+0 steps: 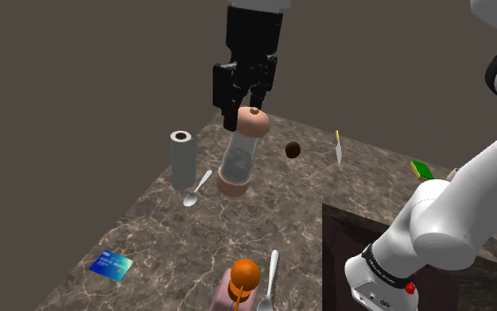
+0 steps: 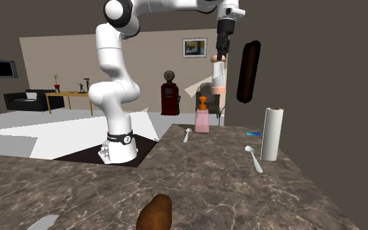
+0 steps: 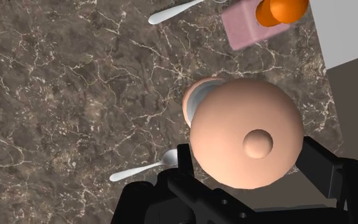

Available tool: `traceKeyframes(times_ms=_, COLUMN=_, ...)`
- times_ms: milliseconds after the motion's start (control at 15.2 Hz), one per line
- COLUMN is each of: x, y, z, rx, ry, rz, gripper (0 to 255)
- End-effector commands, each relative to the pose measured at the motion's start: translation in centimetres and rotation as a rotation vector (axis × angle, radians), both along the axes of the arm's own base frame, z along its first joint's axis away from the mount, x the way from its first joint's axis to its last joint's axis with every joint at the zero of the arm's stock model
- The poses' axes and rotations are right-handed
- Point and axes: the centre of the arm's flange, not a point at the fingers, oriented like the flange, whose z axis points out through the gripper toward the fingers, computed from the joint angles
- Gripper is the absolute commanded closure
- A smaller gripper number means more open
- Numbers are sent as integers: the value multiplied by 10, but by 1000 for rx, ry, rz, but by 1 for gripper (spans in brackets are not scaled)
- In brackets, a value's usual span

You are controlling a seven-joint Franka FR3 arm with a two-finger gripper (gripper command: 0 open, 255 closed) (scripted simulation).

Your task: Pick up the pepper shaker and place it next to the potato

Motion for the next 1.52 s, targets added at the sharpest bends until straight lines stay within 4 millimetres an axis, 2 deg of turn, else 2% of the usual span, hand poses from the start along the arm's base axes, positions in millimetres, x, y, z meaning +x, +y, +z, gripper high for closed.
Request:
traceKeyframes(times_ms=0, x=0, y=0, z=9, rx=0, ry=0, rz=0, gripper=255)
traceKeyframes(times_ms=1452, x=88, y=-272, z=-42, rx=0, ry=0, rz=0, gripper=255)
